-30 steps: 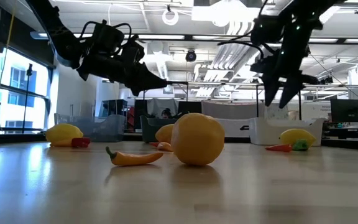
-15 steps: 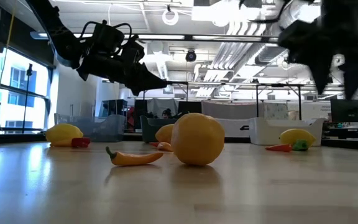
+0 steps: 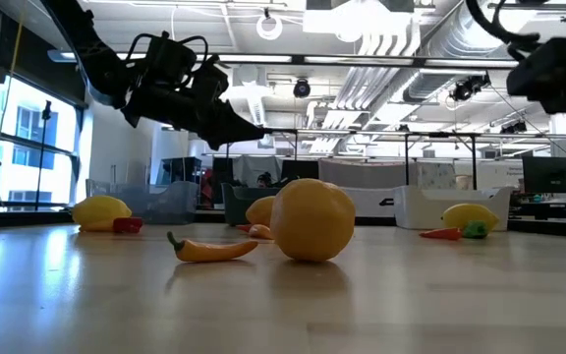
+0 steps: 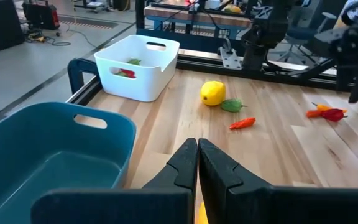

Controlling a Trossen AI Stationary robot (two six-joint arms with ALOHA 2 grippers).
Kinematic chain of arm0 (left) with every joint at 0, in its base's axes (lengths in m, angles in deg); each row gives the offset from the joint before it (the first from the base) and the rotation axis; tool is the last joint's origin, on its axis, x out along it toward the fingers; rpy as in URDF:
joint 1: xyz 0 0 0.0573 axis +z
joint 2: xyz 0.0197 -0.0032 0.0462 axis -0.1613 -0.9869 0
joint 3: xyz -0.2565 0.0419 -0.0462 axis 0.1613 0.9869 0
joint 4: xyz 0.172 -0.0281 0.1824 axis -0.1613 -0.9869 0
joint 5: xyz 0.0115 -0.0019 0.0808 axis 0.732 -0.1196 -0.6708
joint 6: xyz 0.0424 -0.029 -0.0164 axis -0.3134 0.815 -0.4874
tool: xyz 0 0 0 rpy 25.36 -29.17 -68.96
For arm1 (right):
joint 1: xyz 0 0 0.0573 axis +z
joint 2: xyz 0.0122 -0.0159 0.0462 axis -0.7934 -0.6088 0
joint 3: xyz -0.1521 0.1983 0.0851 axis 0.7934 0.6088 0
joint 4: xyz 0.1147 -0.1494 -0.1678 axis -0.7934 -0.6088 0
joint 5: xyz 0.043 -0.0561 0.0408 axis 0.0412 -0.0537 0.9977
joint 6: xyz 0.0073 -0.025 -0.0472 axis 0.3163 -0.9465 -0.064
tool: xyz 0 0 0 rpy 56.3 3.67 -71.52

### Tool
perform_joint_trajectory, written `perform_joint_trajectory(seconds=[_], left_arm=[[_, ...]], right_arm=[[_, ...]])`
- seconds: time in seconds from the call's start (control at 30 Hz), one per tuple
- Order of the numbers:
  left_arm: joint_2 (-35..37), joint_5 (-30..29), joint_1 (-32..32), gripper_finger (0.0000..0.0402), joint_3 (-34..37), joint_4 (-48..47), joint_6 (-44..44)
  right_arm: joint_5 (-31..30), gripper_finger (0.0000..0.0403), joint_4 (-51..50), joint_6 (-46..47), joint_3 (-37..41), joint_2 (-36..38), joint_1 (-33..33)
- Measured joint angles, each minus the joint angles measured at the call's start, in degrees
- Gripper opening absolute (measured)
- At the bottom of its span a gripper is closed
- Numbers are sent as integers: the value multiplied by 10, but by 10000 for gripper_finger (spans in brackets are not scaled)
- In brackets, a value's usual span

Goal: Sort produce into baskets
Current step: Put the red chili pepper into the white bin

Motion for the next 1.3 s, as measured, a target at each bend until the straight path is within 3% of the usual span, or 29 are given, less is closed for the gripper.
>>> perform_joint_trajectory(seconds=[0.33, 0.93, 1.1, 1.3], left_arm=[[0, -16, 0, 0, 0, -4, 10], [0, -18, 0, 0, 0, -13, 6], [0, -18, 0, 0, 0, -14, 5], [0, -18, 0, 0, 0, -20, 5]], right_arm=[[3, 200, 26, -54, 0, -77, -2], [5, 72, 55, -114, 0, -98, -2], [5, 69, 50, -128, 0, -98, -2], [7, 94, 48, -172, 0, -117, -2]])
